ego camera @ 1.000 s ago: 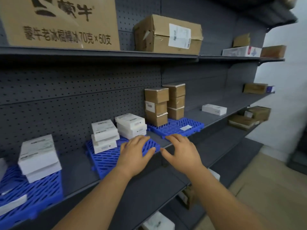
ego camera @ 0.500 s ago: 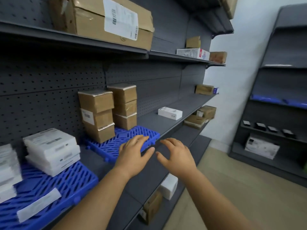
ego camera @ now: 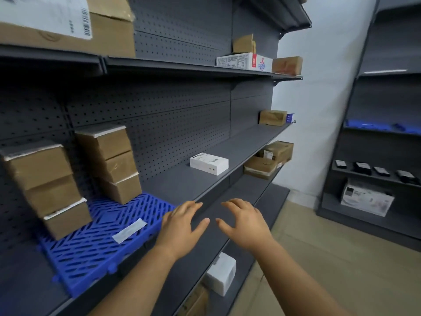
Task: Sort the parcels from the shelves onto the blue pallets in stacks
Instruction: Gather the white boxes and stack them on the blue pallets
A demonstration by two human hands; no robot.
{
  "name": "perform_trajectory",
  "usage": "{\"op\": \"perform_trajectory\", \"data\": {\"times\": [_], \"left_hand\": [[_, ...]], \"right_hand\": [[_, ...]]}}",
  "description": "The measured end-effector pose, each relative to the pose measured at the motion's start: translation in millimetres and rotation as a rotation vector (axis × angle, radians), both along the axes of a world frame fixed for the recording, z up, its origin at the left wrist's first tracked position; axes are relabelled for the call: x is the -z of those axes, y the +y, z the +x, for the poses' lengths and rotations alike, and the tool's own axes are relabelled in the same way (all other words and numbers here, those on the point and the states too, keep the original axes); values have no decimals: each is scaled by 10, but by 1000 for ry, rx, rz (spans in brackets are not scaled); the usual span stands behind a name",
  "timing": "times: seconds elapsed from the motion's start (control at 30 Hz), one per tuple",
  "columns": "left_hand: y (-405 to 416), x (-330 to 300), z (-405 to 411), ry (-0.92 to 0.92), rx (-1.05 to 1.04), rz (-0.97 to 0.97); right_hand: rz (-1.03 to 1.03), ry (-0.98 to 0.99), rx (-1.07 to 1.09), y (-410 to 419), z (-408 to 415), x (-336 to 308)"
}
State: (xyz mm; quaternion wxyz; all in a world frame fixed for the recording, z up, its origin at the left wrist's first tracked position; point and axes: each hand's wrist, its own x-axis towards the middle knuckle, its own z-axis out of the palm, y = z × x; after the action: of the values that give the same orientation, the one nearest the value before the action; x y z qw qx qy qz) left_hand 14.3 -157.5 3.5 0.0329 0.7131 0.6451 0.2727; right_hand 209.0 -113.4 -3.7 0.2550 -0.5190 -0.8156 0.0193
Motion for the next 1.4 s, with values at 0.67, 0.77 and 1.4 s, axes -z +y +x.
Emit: {"op": "perform_trajectory", "data": {"times": [0.67,0.77,1.4], "left_hand": [[2129,163,405,-85,-170,43],[2521,117,353,-131,-198,87],[3300,281,378,-108,-629,-35]], "right_hand": [[20,23,-183,2439,162,60],[26,5,-173,2861,112,-32],[-22,-170,-437,4270,-391,344]]}}
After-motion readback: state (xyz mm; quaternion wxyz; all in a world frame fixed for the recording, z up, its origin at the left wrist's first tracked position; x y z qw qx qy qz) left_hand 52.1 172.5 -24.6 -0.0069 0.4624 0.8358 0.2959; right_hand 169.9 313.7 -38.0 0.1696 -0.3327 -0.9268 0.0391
